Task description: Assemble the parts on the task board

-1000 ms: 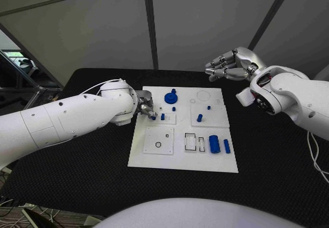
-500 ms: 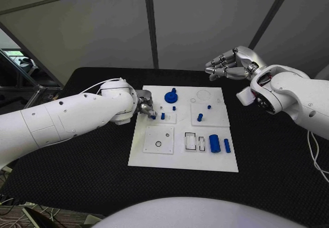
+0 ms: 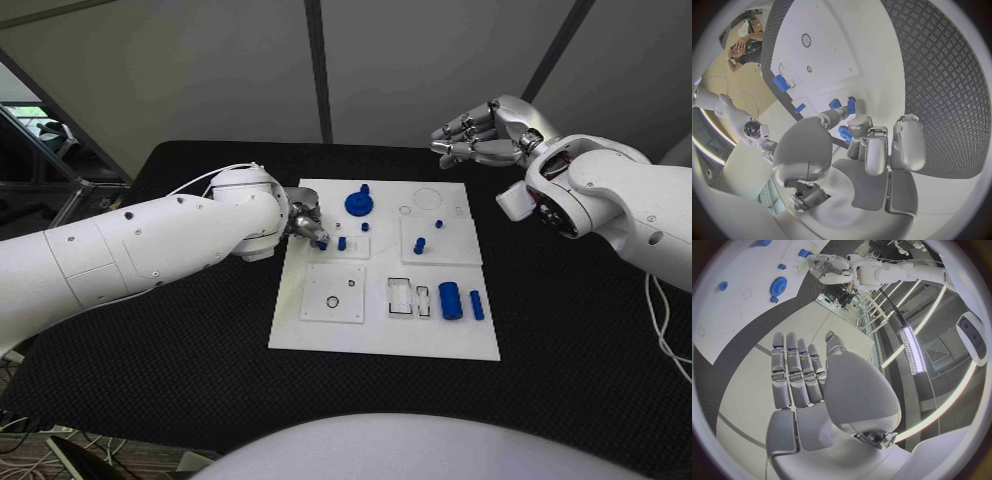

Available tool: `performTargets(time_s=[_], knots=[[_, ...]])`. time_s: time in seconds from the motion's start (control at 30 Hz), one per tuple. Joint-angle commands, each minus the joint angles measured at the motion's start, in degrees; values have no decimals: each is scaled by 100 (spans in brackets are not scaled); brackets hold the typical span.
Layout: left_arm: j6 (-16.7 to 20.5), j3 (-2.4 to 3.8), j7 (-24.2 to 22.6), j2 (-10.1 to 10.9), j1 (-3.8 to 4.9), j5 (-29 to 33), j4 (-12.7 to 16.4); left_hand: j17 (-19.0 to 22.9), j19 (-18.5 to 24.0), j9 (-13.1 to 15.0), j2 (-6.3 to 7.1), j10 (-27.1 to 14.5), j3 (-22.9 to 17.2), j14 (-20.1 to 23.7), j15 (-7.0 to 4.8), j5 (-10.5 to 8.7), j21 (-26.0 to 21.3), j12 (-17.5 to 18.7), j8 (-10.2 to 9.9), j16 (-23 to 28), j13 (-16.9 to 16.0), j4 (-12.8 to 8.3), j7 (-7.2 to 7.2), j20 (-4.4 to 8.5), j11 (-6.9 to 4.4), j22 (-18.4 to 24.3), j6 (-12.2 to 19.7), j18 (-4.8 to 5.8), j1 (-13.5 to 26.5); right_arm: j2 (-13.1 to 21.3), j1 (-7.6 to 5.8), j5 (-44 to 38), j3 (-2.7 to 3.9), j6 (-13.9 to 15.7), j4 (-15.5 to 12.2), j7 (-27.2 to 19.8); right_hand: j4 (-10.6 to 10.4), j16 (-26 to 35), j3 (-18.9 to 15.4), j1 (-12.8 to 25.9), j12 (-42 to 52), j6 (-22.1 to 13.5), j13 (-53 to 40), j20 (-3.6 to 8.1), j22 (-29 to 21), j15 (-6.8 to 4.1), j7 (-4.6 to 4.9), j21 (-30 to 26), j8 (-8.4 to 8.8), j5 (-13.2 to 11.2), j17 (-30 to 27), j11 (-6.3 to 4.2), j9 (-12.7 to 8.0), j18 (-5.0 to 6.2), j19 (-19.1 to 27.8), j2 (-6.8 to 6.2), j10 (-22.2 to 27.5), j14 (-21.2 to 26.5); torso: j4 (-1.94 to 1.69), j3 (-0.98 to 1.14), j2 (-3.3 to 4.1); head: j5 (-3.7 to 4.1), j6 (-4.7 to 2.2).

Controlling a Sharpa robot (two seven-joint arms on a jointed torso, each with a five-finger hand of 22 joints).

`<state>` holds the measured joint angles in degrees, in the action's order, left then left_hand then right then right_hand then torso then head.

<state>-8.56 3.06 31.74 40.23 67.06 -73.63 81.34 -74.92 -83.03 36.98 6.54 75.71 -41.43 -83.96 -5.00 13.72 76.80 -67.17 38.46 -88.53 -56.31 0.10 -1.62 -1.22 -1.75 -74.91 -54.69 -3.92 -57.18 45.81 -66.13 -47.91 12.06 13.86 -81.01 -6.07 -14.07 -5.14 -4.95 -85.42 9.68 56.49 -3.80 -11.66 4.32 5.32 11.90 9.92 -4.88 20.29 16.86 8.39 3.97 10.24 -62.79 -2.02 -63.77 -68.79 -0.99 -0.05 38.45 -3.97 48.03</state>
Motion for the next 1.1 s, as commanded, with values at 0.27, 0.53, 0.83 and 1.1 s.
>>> performTargets(time_s=[0.27,0.53,0.83,1.1], knots=[[-203,-47,-20,-49,-61,67,-1,-1339,-61,-57,-17,158,363,-554,-60,-15,37,-60,16,-20,-63,-89,98,27,-122,-585,-148,70,233,-1,-9,-6,3,-39,-7,-17,5,31,-22,-23,30,3,7,-4,-5,9,7,-29,10,32,-9,-10,8,30,-23,32,46,-18,-5,-4,-1,9,23],[-175,-47,-21,-58,-60,67,-52,-1343,-87,-118,-117,199,826,-555,-69,-21,61,-113,-24,-23,-147,20,111,44,-131,-625,-234,78,244,-4,-9,-13,3,-54,-7,-11,5,31,-22,-23,30,3,7,-4,-5,9,7,-29,10,32,-9,-10,8,30,-23,32,46,-18,-3,1,-1,-3,33],[-222,-47,-19,-65,-59,67,-90,-1344,-106,-146,-168,225,1022,-556,-71,-19,88,-145,-46,-24,-201,69,117,47,-135,-654,-270,87,230,-8,-9,-14,3,-69,-7,-9,6,32,-23,-24,31,2,7,-4,-7,9,7,-33,10,46,-12,-9,8,30,-26,33,49,-18,-1,1,-3,5,38],[-213,-47,-18,-73,-57,67,-128,-1344,-109,-161,-191,228,1111,-556,-73,-18,87,-145,-60,-24,-205,94,119,48,-137,-658,-286,87,222,-11,-9,-15,3,-75,-6,-6,6,32,-23,-24,31,2,7,-4,-7,9,7,-33,10,46,-12,-9,8,30,-26,33,49,-18,-1,-2,-2,11,34]])
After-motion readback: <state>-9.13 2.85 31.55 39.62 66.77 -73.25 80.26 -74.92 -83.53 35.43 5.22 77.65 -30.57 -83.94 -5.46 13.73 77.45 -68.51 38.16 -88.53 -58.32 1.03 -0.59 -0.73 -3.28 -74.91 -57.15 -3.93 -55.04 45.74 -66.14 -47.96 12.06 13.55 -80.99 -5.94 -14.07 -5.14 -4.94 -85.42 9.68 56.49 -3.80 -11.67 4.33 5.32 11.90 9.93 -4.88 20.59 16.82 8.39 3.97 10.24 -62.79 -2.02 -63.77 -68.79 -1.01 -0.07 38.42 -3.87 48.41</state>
